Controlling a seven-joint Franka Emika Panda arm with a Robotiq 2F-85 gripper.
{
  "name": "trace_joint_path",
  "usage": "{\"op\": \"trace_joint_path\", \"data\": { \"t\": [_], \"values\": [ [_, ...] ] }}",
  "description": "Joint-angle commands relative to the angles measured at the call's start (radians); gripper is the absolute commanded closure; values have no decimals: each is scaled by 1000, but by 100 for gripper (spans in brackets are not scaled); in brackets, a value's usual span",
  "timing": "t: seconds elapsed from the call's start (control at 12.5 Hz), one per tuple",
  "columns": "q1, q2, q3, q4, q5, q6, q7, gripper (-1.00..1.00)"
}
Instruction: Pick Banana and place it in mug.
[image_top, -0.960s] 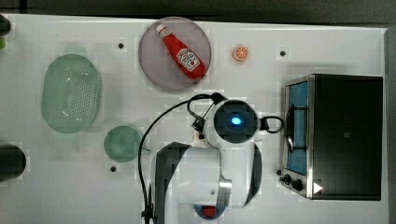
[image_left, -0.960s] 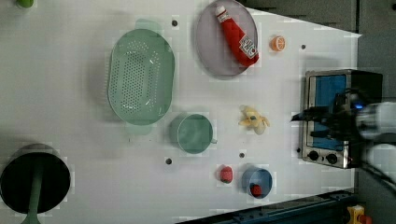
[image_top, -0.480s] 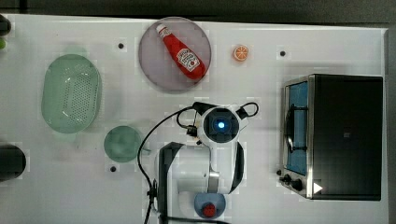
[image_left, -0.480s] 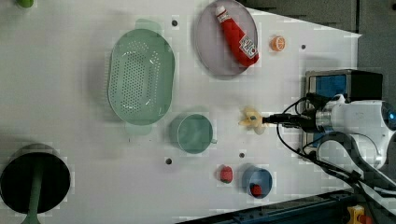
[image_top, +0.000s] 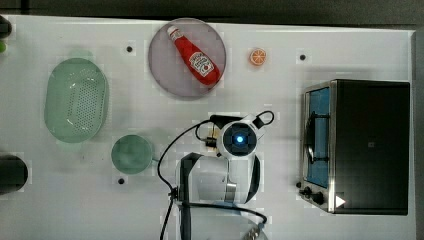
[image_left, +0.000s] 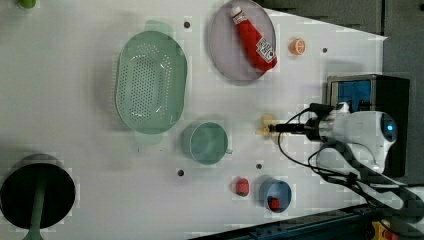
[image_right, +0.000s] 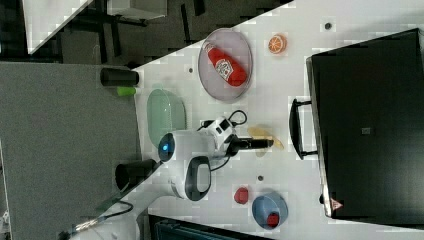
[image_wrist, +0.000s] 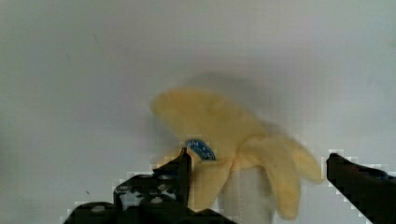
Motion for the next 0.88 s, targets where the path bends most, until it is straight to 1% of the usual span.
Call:
{"op": "trace_joint_path", "data": {
  "t": [0.08, 0.16, 0.32, 0.56, 0.72, 0.88],
  "values": [
    [-6, 28, 25, 8, -3, 29, -37, -93],
    [-6, 30, 25, 2, -3, 45, -37, -65],
    [-6, 18, 27, -5, -3, 61, -37, -18],
    [-7, -19, 24, -8, 0, 53, -35, 46],
    [-11, -73, 15, -13, 1, -2, -34, 46],
    [-11, -156, 4, -10, 1, -101, -35, 46]
  ]
}}
